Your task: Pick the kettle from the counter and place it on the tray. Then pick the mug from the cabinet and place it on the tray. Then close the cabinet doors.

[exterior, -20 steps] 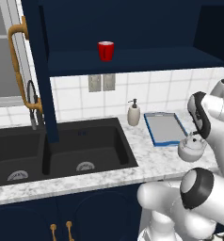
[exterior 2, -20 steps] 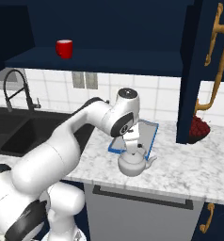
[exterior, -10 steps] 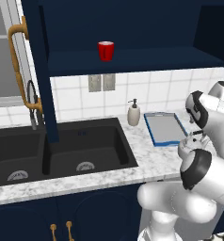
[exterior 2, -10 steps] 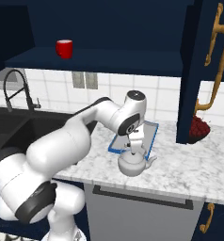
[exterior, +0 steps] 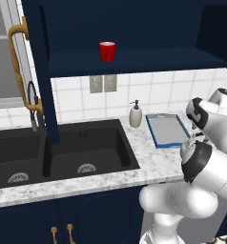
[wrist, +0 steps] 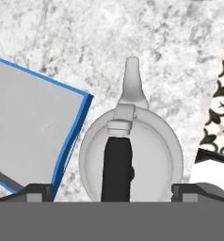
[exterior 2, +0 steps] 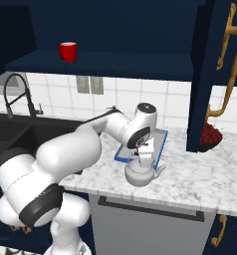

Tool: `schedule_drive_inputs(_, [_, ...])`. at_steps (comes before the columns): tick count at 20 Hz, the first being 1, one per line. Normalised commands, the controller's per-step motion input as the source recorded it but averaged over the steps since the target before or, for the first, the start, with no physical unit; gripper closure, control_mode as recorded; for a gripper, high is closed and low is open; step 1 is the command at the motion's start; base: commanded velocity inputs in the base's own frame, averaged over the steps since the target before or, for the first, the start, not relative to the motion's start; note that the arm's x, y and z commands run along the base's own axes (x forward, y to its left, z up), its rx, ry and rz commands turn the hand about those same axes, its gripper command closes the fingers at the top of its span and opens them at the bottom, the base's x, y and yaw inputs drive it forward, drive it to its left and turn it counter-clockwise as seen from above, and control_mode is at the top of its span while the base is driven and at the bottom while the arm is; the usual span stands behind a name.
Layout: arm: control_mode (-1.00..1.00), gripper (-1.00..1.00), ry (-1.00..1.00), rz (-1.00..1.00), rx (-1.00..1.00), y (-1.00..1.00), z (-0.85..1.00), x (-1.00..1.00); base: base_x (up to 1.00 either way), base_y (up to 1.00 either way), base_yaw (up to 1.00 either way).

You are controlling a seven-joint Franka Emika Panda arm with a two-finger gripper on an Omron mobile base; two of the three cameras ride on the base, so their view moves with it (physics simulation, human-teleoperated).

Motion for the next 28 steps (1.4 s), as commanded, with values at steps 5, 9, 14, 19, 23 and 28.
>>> schedule_drive_inputs(5, [-1.0, -1.0, 0.0, 0.0, 0.0, 0.0, -0.25, 0.13, 0.0, 0.0, 0.0])
schedule_drive_inputs(9, [-1.0, 1.0, 0.0, 0.0, 0.0, 0.0, -0.21, 0.01, 0.0, 0.0, 0.0])
schedule_drive_inputs(14, [-1.0, 1.0, 0.01, 0.0, 0.0, 0.0, -0.2, 0.0, 0.0, 0.0, 0.0])
schedule_drive_inputs(19, [-1.0, 1.0, -0.02, -0.01, 0.0, 0.0, 0.0, -0.12, 0.0, 0.0, 0.0])
schedule_drive_inputs(23, [-1.0, 1.0, -0.21, -0.07, 0.01, -0.01, 0.28, -0.36, 0.0, 0.0, 0.0])
schedule_drive_inputs(28, [-1.0, 1.0, -0.34, -0.15, 0.03, 0.0, 0.26, -0.24, 0.0, 0.0, 0.0])
